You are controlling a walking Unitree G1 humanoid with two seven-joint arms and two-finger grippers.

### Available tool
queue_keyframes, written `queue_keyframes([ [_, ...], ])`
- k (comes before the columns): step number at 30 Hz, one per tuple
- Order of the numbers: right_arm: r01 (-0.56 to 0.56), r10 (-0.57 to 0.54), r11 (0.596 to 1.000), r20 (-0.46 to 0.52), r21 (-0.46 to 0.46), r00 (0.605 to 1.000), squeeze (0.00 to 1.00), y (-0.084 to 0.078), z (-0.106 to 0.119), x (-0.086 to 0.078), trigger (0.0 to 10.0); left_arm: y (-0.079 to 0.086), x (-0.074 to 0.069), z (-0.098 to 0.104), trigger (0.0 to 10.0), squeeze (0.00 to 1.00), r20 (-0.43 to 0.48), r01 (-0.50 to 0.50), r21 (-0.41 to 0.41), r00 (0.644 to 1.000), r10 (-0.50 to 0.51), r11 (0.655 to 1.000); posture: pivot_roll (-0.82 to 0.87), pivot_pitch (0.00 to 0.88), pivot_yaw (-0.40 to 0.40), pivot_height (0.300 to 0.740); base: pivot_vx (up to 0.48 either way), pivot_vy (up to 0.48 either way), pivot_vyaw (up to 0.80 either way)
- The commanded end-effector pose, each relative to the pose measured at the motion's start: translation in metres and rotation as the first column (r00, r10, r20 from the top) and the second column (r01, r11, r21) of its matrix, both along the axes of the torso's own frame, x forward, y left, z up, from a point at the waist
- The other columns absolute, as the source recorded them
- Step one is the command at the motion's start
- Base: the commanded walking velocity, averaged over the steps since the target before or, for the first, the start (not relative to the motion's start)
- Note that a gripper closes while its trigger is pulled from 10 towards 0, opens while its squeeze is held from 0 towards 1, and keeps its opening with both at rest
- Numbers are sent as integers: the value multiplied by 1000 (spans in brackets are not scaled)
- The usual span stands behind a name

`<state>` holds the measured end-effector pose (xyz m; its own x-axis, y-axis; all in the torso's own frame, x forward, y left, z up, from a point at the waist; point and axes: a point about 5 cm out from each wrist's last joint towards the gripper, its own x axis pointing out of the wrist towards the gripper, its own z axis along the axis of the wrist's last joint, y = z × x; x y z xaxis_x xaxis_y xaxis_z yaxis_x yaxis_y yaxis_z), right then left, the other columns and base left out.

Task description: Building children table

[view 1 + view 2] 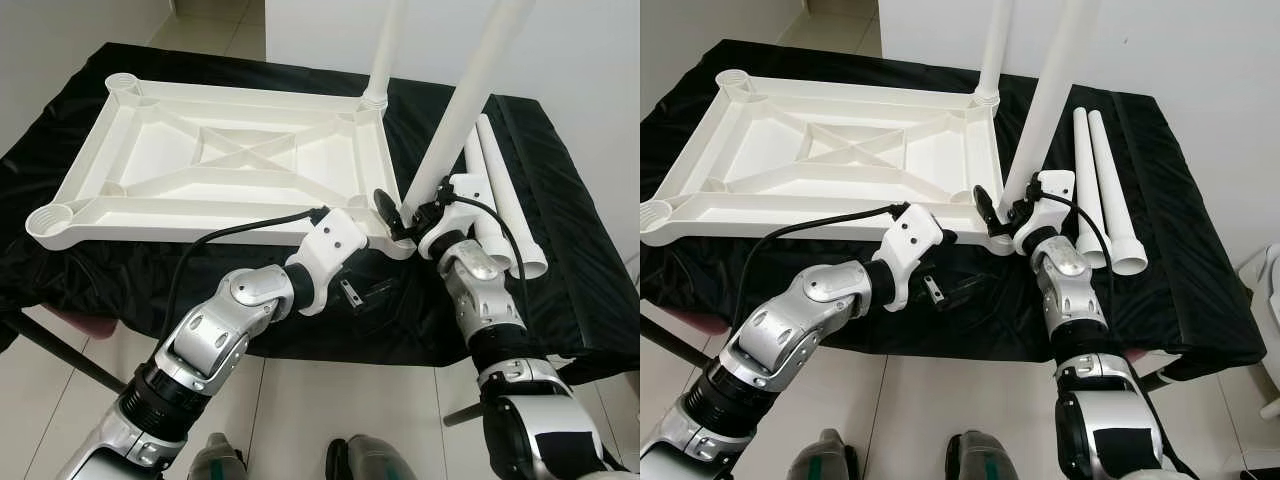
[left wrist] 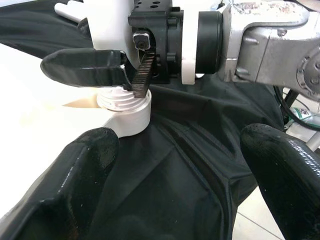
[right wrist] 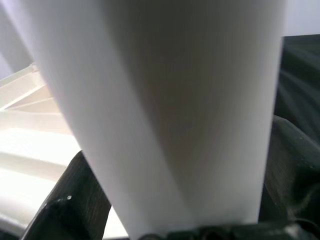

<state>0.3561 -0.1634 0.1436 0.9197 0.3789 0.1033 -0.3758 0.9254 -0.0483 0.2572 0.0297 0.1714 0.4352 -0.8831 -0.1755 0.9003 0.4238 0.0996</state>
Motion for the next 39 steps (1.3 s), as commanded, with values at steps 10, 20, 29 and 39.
queue_keyframes([
  [10, -145, 143, 989, -36, -29, 989, 0, -9, 0, 1, 0, 2, 1, -4, 10000, 0, -6, 1, 24, 1000, -1, 1000, -12, 0, -64, 740, 0, 0, 0],
  [20, -195, 195, 981, -28, -12, 980, 0, -12, -1, -7, 0, 0, -1, -6, 10000, 0, -11, 14, 25, 1000, -14, 1000, -21, 1, -62, 740, 0, 0, 0],
  [29, 155, -155, 986, -13, 59, 988, 0, -26, 4, -5, 0, 0, -3, -9, 10000, 0, -19, 20, 32, 1000, -19, 999, -26, 4, -65, 740, 0, 0, 0],
  [39, 440, -433, 892, -84, 106, 898, 0, -1, -14, -23, 0, -1, -5, -10, 10000, 0, -22, 23, 30, 1000, -22, 999, -17, 0, -71, 740, 0, 0, 0],
])
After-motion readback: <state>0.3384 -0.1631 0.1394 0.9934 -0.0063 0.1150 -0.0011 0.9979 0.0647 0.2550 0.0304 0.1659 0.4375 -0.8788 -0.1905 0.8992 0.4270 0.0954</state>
